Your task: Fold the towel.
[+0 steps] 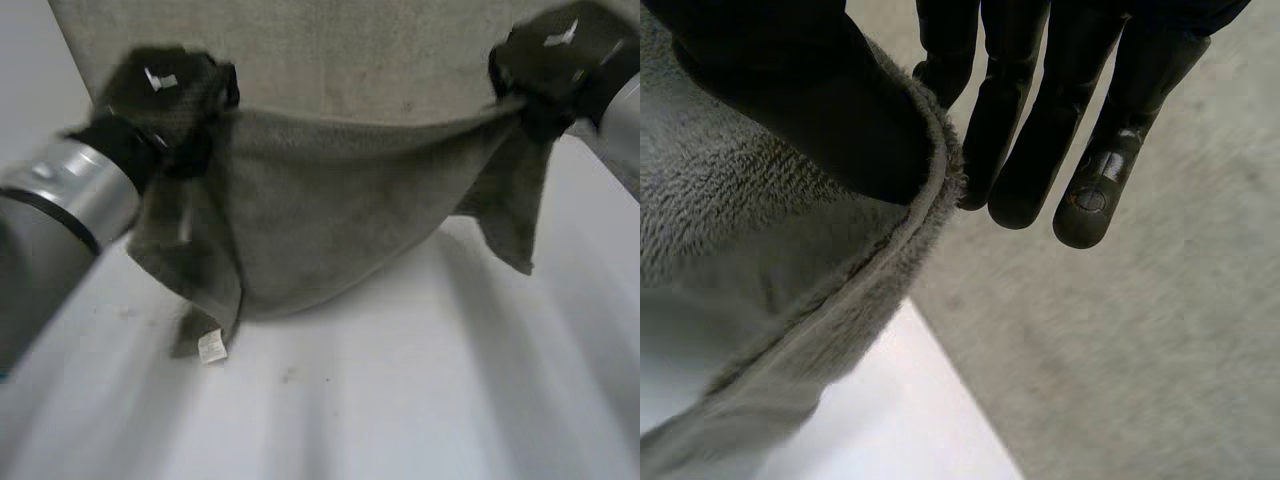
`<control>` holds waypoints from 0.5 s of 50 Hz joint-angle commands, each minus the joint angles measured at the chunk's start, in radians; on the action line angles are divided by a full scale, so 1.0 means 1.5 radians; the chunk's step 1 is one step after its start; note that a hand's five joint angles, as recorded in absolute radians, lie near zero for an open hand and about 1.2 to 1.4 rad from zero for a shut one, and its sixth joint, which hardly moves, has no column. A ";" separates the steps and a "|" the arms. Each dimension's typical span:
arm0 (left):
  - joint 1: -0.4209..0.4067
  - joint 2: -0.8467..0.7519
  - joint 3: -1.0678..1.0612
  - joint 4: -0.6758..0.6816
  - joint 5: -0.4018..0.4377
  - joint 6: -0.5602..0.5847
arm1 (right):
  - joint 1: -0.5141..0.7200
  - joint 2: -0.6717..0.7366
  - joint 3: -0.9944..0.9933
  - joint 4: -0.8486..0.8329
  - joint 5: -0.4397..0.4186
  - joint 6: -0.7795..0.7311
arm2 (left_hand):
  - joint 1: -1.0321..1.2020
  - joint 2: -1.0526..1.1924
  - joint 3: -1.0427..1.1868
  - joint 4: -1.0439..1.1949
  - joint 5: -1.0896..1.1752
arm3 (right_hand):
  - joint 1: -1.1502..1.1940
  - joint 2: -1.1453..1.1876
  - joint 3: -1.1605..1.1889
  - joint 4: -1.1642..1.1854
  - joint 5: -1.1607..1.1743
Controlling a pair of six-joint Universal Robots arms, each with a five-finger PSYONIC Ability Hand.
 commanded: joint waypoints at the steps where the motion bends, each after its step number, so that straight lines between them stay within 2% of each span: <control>1: 0.039 -0.011 0.113 -0.215 0.072 -0.002 | -0.001 -0.012 -0.073 0.132 -0.022 -0.037 | 0.139 0.119 0.121 0.120 0.130 | 0.003 0.121 0.122 0.120 0.124; 2: 0.039 -0.011 0.113 -0.215 0.072 -0.002 | -0.001 0.005 -0.065 0.149 -0.031 -0.052 | 0.139 0.119 0.121 0.120 0.130 | 0.003 0.121 0.122 0.120 0.124; 6: 0.051 -0.123 0.142 -0.266 0.078 0.003 | 0.000 0.059 -0.052 0.161 -0.034 -0.084 | 0.139 0.119 0.121 0.120 0.130 | 0.003 0.121 0.122 0.120 0.124; 10: 0.066 -0.205 0.177 -0.263 0.076 0.004 | 0.002 0.157 -0.070 0.150 -0.033 -0.132 | 0.139 0.119 0.121 0.120 0.130 | 0.003 0.121 0.122 0.120 0.124; 12: 0.084 -0.287 0.244 -0.254 0.077 0.012 | 0.002 0.193 -0.099 0.129 -0.031 -0.136 | 0.139 0.119 0.121 0.120 0.130 | 0.003 0.121 0.122 0.120 0.124; 13: 0.084 -0.288 0.244 -0.254 0.077 0.012 | 0.002 0.193 -0.099 0.129 -0.031 -0.136 | 0.139 0.119 0.121 0.120 0.130 | 0.003 0.121 0.122 0.120 0.124; 15: 0.093 -0.355 0.343 -0.215 0.075 0.030 | 0.006 0.253 -0.166 0.035 -0.018 -0.118 | 0.139 0.119 0.121 0.120 0.130 | 0.003 0.121 0.122 0.120 0.124; 16: 0.093 -0.355 0.343 -0.214 0.075 0.030 | 0.006 0.254 -0.167 0.034 -0.017 -0.118 | 0.139 0.119 0.121 0.120 0.130 | 0.003 0.121 0.122 0.120 0.124; 17: 0.093 -0.373 0.398 -0.174 0.074 0.032 | 0.007 0.266 -0.188 -0.040 -0.010 -0.099 | 0.139 0.119 0.121 0.120 0.130 | 0.003 0.121 0.122 0.120 0.124; 18: 0.093 -0.373 0.399 -0.174 0.074 0.032 | 0.007 0.266 -0.196 -0.129 -0.007 -0.076 | 0.139 0.119 0.121 0.120 0.130 | 0.003 0.121 0.122 0.120 0.124; 19: 0.094 -0.383 0.446 -0.125 0.073 0.031 | 0.007 0.266 -0.196 -0.130 -0.007 -0.075 | 0.139 0.119 0.121 0.120 0.130 | 0.003 0.121 0.122 0.120 0.124; 20: 0.094 -0.382 0.483 -0.071 0.071 0.027 | 0.002 0.261 -0.192 -0.227 -0.004 -0.051 | 0.139 0.119 0.121 0.120 0.130 | 0.003 0.121 0.122 0.120 0.124; 21: 0.094 -0.382 0.483 -0.070 0.071 0.027 | -0.001 0.252 -0.179 -0.329 -0.002 -0.031 | 0.139 0.119 0.121 0.120 0.130 | 0.003 0.121 0.122 0.120 0.124; 22: 0.093 -0.376 0.507 -0.010 0.066 0.024 | -0.001 0.252 -0.179 -0.330 -0.002 -0.030 | 0.139 0.119 0.121 0.120 0.130 | 0.003 0.121 0.122 0.120 0.124; 23: 0.091 -0.362 0.509 0.044 0.060 0.024 | -0.004 0.230 -0.159 -0.415 -0.001 -0.012 | 0.139 0.119 0.121 0.120 0.130 | 0.003 0.121 0.122 0.120 0.124; 24: 0.091 -0.362 0.509 0.044 0.060 0.024 | -0.004 0.230 -0.158 -0.415 -0.001 -0.012 | 0.139 0.119 0.121 0.120 0.130 | 0.003 0.121 0.122 0.120 0.124; 25: 0.092 -0.332 0.501 0.097 0.051 0.021 | -0.010 0.204 -0.129 -0.490 -0.004 0.001 | 0.139 0.119 0.121 0.120 0.130 | 0.003 0.121 0.122 0.120 0.124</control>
